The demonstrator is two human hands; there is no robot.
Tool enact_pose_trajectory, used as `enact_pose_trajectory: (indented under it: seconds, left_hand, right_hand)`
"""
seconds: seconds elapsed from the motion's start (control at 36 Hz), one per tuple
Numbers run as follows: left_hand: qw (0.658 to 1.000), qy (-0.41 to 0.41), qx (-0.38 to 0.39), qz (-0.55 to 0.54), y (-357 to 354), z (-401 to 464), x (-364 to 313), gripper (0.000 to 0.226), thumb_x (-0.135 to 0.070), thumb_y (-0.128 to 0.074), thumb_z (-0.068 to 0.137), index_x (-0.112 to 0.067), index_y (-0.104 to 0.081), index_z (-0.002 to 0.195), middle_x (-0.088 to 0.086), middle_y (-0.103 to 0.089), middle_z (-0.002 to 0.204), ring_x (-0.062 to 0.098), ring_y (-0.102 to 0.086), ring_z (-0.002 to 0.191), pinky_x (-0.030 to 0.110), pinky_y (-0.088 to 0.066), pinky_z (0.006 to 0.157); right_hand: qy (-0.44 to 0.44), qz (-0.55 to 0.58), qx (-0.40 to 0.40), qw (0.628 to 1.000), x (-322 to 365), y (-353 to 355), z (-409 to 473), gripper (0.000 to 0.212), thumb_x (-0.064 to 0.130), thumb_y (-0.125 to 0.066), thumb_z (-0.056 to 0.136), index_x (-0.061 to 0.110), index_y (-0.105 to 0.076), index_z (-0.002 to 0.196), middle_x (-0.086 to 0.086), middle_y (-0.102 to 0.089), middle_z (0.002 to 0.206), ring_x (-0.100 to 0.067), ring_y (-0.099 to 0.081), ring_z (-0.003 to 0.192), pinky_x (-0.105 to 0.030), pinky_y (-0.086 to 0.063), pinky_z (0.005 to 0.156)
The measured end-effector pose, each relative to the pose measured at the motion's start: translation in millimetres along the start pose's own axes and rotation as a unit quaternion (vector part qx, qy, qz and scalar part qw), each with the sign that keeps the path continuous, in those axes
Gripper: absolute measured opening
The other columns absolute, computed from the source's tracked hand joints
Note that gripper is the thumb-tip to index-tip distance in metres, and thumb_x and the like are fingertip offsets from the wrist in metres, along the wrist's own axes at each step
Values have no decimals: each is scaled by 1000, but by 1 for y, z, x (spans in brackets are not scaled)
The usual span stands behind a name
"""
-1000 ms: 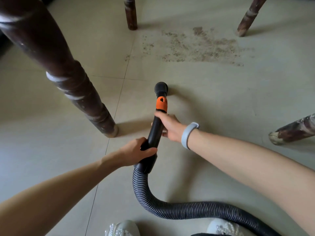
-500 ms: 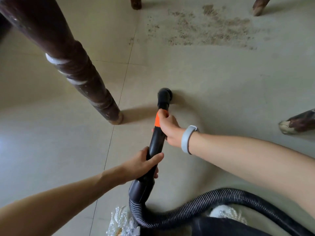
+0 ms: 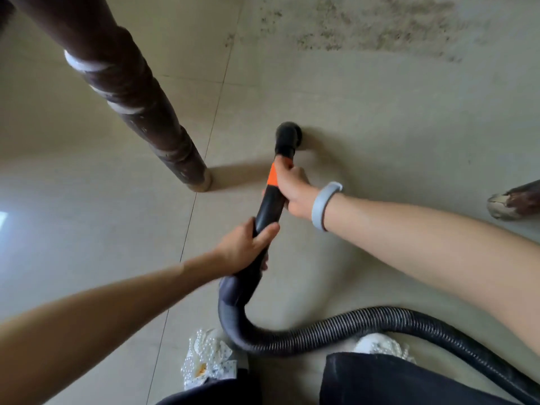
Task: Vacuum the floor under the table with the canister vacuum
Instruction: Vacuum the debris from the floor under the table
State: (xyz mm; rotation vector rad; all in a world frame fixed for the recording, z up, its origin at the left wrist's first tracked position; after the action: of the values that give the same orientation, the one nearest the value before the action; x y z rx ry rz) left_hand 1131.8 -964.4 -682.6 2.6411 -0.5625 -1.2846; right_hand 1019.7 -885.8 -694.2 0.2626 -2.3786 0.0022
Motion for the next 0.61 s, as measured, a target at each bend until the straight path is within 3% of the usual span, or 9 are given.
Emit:
enact_pose_trajectory:
  seconds: [0.14, 0.19, 0.28, 0.39, 0.5, 0.61]
  left_hand:
    - [999, -18, -39, -19, 8, 40, -33, 29, -36, -47, 97, -13, -39, 82, 9, -59, 60, 17, -58, 41, 26, -49, 46]
    - [999, -14, -36, -22, 4, 42, -39, 30, -37, -48, 97, -15, -38, 80, 9, -58, 59, 20, -58, 43, 28, -49, 48]
    - [1000, -8, 2, 12, -7, 27, -31, 28, -37, -47, 97, -16, -37, 81, 7, -59, 57, 22, -59, 43, 27, -49, 47]
    - [996, 4, 77, 42, -25, -8, -7, 25, -36, -45, 98, -13, -38, 89, 2, -60, 54, 25, -61, 47, 26, -48, 46]
    - [989, -5, 130, 68, -39, -23, -6, 25, -38, -44, 98, -18, -36, 86, 1, -60, 55, 21, -60, 45, 26, -47, 46]
    - [978, -4, 183, 99, -53, -29, -9, 28, -43, -44, 97, -20, -35, 84, 2, -60, 57, 18, -60, 44, 29, -49, 50]
  right_hand:
    - [7, 23, -54, 998, 40, 17, 28, 38, 42, -37, 98, 11, -43, 77, -15, -62, 109, -34, -62, 101, -43, -50, 94]
    - [7, 21, -60, 998, 43, 25, 28, 39, 43, -36, 99, 9, -43, 80, -11, -61, 101, -30, -63, 96, -38, -51, 91]
    - [-4, 43, -37, 998, 20, 31, 12, 37, 43, -37, 99, 13, -43, 78, -10, -61, 77, -27, -65, 70, -38, -54, 80]
    - [-36, 18, -30, 999, -31, 38, -14, 38, 51, -37, 95, 18, -46, 80, -12, -61, 93, -36, -66, 96, -47, -52, 87]
    - [-52, 34, -57, 996, -57, 55, -30, 41, 52, -34, 95, 15, -47, 84, -12, -60, 93, -36, -65, 98, -50, -53, 89]
    - [-78, 90, -69, 990, -79, 80, -41, 42, 49, -34, 98, 8, -47, 101, -8, -60, 82, -19, -67, 60, -38, -56, 75]
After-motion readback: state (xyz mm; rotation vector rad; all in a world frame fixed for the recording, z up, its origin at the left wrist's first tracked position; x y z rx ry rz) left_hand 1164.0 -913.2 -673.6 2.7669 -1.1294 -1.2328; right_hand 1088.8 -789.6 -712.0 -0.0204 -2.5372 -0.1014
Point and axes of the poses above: each hand's wrist, its own z-axis towards the middle knuckle, its own y-axis out of the back of the hand, x = y × z, the point moved 2 cm from there along z, towards the middle knuckle
